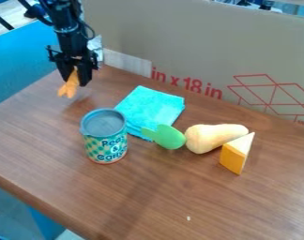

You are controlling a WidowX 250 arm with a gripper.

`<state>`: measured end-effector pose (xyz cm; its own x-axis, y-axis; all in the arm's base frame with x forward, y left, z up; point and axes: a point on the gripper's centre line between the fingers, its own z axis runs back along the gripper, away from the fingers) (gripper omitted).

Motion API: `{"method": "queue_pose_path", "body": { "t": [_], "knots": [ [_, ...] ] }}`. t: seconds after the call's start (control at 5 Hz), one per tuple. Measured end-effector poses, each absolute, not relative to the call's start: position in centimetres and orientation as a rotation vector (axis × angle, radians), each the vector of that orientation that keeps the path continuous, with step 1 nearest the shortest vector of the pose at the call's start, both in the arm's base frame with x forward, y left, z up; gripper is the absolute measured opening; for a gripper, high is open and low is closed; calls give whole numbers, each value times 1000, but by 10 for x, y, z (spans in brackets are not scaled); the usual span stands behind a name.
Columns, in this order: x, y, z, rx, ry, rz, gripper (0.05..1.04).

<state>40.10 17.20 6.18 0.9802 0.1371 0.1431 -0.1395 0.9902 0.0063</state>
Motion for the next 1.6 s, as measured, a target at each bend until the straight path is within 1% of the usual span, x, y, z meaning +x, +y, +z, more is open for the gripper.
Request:
{"method": "queue_pose_path", "body": {
  "t": [0.2, 0.4, 0.6, 0.8, 1.0, 1.2, 1.4, 1.6],
  "knots": [
    [408, 167, 58, 49, -152, 205, 549],
    [411, 159, 48, 27, -158, 234, 595],
    [410, 160, 46, -20, -169, 309, 901],
    [408, 155, 45, -58, -159, 343, 1010],
    [403, 149, 57, -61, -168, 331, 1006],
    [395, 138, 101, -49, -246, 288, 1005],
    [373, 115, 152, -35, -326, 228, 1005],
    [348, 80, 165, -55, -282, 151, 1005]
  ]
}}
